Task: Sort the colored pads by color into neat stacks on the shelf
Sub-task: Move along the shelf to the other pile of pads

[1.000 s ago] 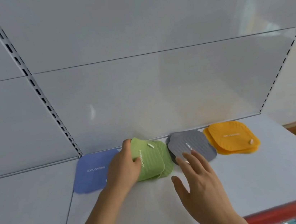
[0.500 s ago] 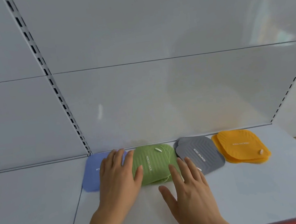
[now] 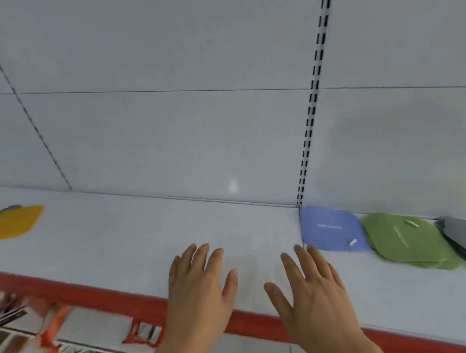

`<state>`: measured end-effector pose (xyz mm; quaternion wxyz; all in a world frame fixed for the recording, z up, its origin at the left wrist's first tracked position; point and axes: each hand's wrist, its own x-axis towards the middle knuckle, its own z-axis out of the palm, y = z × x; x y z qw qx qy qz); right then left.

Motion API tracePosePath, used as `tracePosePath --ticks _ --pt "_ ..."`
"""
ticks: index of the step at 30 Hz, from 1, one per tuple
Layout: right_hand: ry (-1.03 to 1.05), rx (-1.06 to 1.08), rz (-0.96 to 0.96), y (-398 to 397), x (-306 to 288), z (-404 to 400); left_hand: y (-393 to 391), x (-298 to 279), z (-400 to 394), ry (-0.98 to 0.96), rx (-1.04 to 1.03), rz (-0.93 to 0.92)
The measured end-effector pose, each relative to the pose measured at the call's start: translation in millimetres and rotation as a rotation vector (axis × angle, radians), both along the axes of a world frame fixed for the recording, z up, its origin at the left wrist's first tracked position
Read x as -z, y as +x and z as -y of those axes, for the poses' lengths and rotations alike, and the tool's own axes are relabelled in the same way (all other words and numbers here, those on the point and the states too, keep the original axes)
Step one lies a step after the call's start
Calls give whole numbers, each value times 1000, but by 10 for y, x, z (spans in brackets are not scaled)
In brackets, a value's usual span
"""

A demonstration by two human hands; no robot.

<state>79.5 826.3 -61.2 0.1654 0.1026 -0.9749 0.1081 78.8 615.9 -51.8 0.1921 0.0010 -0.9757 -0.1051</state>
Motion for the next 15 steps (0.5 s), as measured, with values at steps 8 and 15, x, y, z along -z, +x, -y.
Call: tracePosePath --ticks 8,15 --pt "46 -192 60 141 31 1927 692 67 1944 5 -223 68" --pt "78 -350 83 -158 35 3321 751 108 3152 67 -372 109"
